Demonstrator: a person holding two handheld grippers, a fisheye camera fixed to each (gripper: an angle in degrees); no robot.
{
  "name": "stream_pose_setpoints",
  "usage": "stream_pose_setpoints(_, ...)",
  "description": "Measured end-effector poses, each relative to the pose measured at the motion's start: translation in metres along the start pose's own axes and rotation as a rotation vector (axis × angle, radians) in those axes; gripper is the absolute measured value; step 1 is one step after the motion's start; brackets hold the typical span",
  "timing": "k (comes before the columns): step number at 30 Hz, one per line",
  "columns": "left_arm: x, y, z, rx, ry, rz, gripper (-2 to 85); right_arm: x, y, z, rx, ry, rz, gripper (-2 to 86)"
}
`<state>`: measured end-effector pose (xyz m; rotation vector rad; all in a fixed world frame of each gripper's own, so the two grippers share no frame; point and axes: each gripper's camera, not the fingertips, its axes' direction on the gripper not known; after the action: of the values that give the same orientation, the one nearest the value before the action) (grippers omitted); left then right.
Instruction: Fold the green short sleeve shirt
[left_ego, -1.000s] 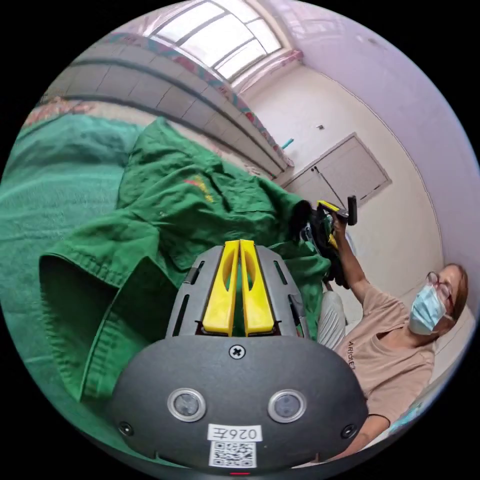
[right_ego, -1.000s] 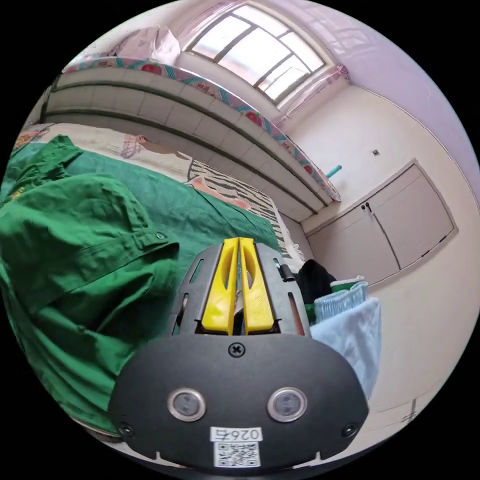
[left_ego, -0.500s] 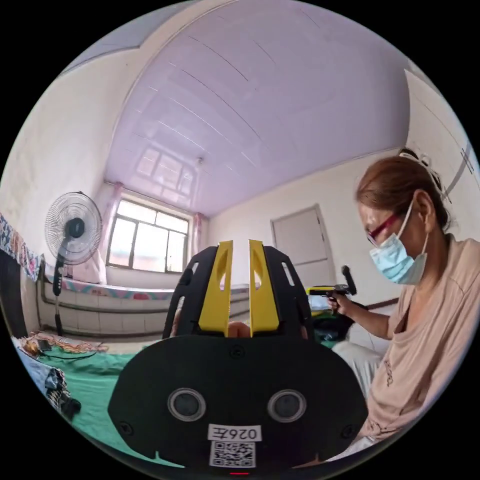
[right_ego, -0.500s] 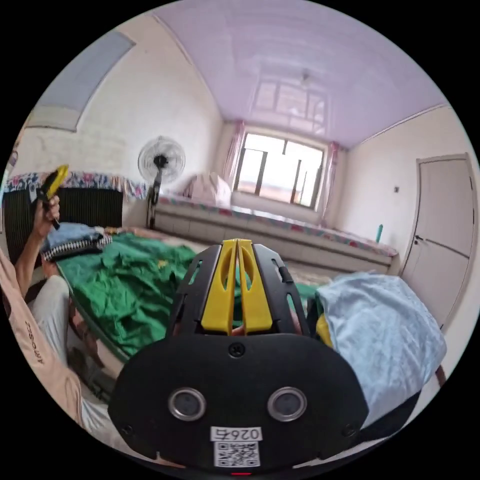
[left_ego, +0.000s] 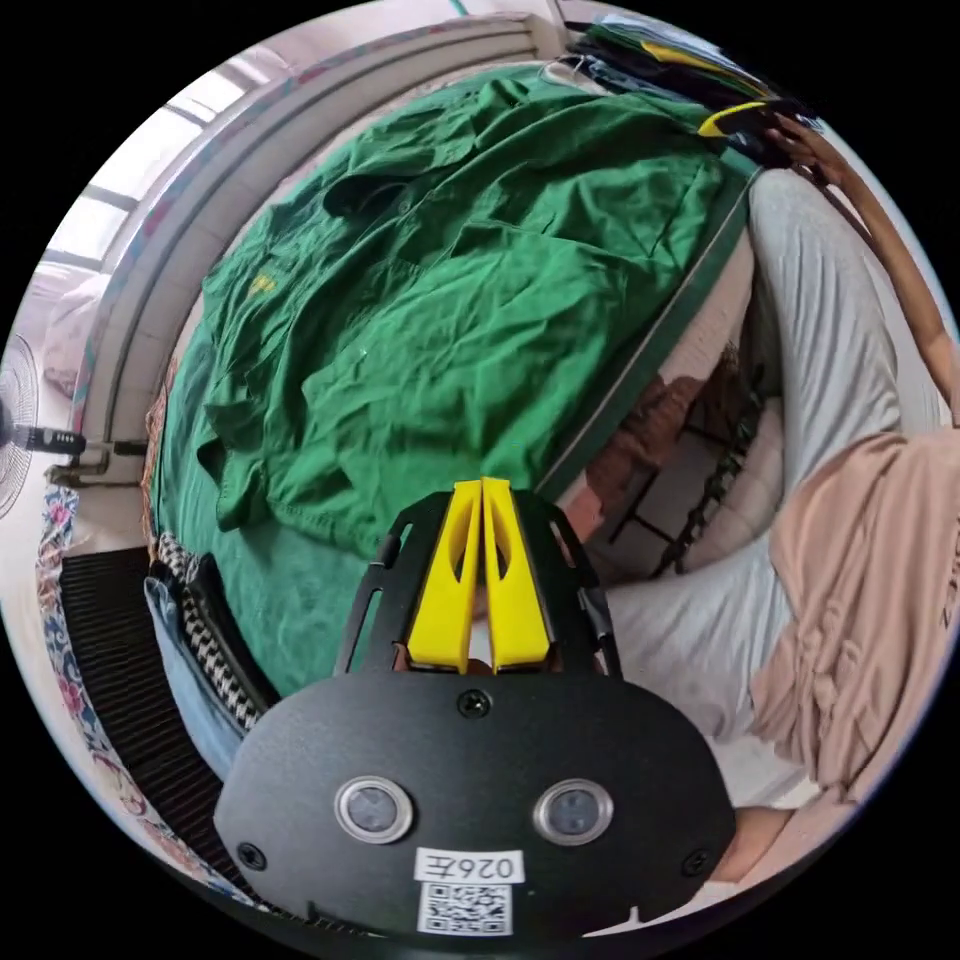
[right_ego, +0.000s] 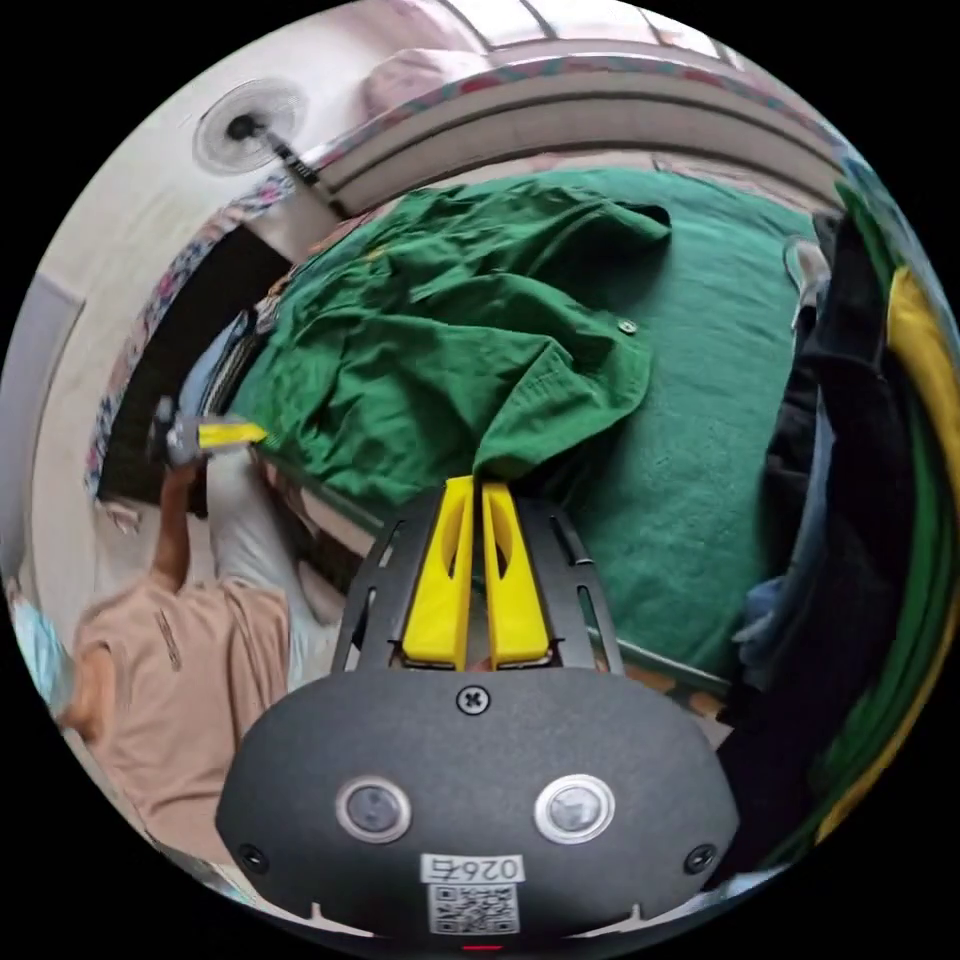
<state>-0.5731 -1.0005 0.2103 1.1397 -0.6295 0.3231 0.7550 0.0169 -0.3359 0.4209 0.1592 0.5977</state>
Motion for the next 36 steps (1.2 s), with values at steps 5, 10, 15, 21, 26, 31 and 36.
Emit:
stream_pose_setpoints(5,-0.054,0.091,-0.004,-0.072,-0.043,-0.068,-0.6,-0.047,0.087,-0.002,-0.052,0.164,-0.228,-0.9)
stream_pose_setpoints(10,-0.143,0.193,-0.062,0.552,0.123,-0.344,0.7,-0.008,0.131,-0.065,0.302,0.25,-0.021,2.0)
stream_pose_setpoints(15,-0.252,0.154,-0.014,0.821,0.176,-0.449,13.1,0.026,0.043,-0.063,0.481,0.104,0.057,5.3)
stream_pose_setpoints(21,-0.389,-0.006,0.123,0.635,0.286,-0.513,19.0,0.091,-0.13,0.043,0.263,0.173,0.198,11.2)
stream_pose_setpoints(26,-0.47,-0.112,0.249,0.45,0.3,-0.625,27.2,0.147,-0.221,0.136,0.16,0.379,0.292,18.8)
stream_pose_setpoints(31,-0.478,-0.183,0.388,0.15,0.354,-0.718,6.7,0.19,-0.253,0.246,0.013,0.297,0.408,8.3)
stream_pose_setpoints(36,-0.455,-0.122,0.354,0.494,0.392,-0.623,-0.2,0.064,-0.198,0.17,0.28,0.292,0.096,-0.9)
